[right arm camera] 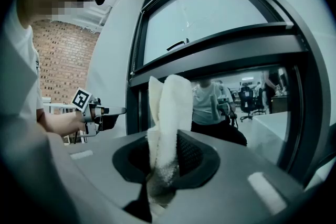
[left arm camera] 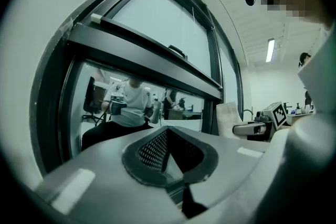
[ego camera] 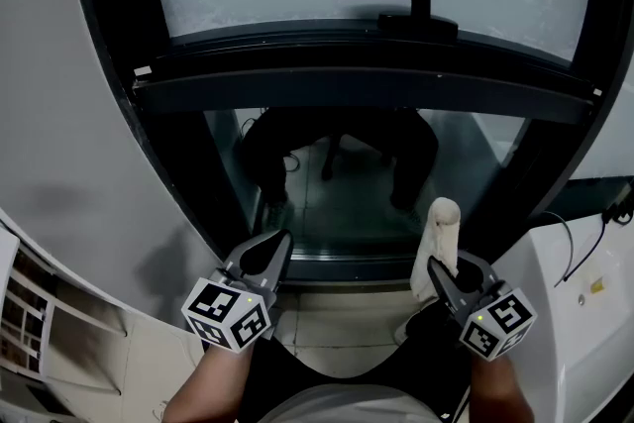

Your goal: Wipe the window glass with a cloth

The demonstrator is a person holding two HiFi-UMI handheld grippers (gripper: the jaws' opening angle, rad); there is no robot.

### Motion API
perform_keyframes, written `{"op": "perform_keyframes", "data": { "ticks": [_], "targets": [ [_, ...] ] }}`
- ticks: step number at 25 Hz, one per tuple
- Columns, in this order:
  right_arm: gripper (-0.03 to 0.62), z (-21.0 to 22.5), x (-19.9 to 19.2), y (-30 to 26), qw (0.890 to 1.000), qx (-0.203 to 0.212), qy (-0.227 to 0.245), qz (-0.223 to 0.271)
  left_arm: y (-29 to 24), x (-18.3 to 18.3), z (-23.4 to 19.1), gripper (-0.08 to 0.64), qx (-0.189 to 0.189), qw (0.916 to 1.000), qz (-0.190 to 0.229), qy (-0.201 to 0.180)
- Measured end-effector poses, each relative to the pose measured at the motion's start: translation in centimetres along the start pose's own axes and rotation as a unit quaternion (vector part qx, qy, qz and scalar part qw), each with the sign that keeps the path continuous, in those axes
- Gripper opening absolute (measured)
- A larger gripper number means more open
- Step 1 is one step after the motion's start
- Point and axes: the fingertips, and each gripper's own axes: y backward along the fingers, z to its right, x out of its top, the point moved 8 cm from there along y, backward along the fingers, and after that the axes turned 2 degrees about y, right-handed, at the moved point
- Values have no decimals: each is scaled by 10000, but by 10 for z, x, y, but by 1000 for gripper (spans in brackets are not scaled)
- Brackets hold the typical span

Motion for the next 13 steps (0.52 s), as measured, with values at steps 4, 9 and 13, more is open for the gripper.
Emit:
{"op": "perform_keyframes", "data": {
  "ticks": [4,9,13],
  "targets": [
    [74,1,-3,-1,10000,-3,-57,-42,-2,-3,1,17,-46,10000,-2,31],
    [74,5,-6,0,9999,-43,-70,-70,-6,-4,3,17,-74,10000,-16,52],
    [74,6,-8,0,9999,-74,-80,-82,-7,-6,1,17,-75,10000,-14,53]
  ]
}}
